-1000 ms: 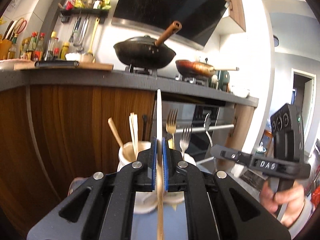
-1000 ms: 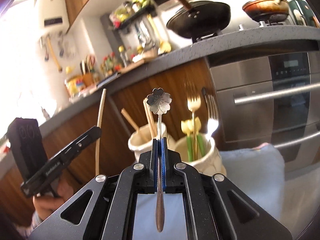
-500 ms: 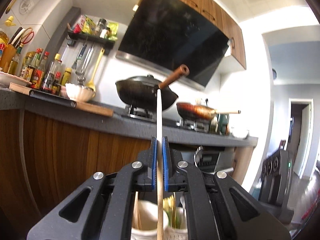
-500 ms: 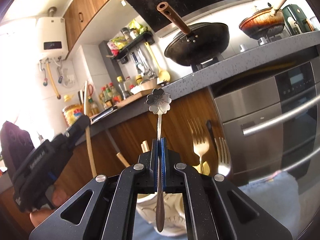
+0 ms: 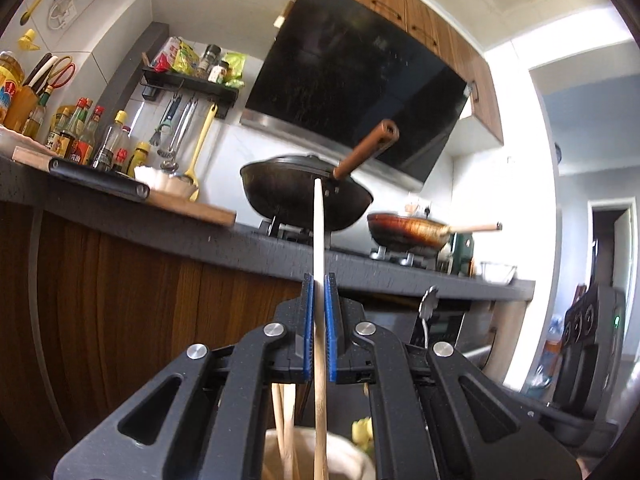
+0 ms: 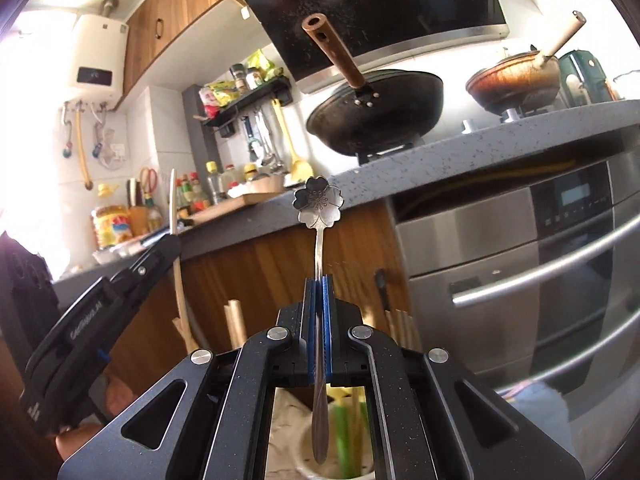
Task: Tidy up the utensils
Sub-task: 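Lift and drop the chopstick and flower spoon into the ceramic holder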
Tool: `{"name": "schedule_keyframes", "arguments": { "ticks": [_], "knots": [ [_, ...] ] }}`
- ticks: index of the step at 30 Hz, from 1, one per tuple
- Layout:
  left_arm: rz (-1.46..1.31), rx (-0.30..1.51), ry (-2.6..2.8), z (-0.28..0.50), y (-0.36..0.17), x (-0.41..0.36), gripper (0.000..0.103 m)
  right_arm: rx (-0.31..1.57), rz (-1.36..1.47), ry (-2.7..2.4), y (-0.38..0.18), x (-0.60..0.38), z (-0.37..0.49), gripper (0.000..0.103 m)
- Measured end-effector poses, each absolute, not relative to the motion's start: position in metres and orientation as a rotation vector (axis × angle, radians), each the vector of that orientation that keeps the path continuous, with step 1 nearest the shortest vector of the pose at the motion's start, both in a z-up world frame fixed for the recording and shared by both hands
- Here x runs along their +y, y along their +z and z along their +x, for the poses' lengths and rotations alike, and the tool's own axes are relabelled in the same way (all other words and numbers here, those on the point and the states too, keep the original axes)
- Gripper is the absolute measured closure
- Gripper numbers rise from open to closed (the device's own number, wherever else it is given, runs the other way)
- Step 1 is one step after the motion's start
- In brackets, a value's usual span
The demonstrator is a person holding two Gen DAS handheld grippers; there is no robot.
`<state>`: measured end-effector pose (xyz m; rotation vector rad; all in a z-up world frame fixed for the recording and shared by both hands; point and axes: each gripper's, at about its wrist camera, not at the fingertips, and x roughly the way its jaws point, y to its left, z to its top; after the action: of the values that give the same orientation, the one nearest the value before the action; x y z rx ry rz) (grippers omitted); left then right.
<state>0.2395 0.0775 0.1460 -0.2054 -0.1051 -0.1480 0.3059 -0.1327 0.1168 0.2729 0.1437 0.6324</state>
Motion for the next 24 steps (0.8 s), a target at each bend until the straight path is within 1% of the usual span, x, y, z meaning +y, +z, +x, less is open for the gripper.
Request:
{"name": "schedule_keyframes", "arguments": {
  "ticks": [9, 15, 24],
  "knots": [
    [-0.185, 0.045, -0.099, 0.234, 0.112, 0.072, 0.098, 0.205, 0.159, 0.596, 0.098, -0.126, 0.3, 0.099],
    [-0.165, 0.136, -0.068, 0.233, 0.102, 0.067, 0.098, 0.246, 0.101, 0.559, 0.087, -0.122, 0.29, 0.099],
    [-0.11, 0.247, -0.05, 0.245, 0.091, 0.058, 0.098, 0.306, 0.092, 0.558, 0.075, -0.118, 0.302, 0.099]
  ]
}}
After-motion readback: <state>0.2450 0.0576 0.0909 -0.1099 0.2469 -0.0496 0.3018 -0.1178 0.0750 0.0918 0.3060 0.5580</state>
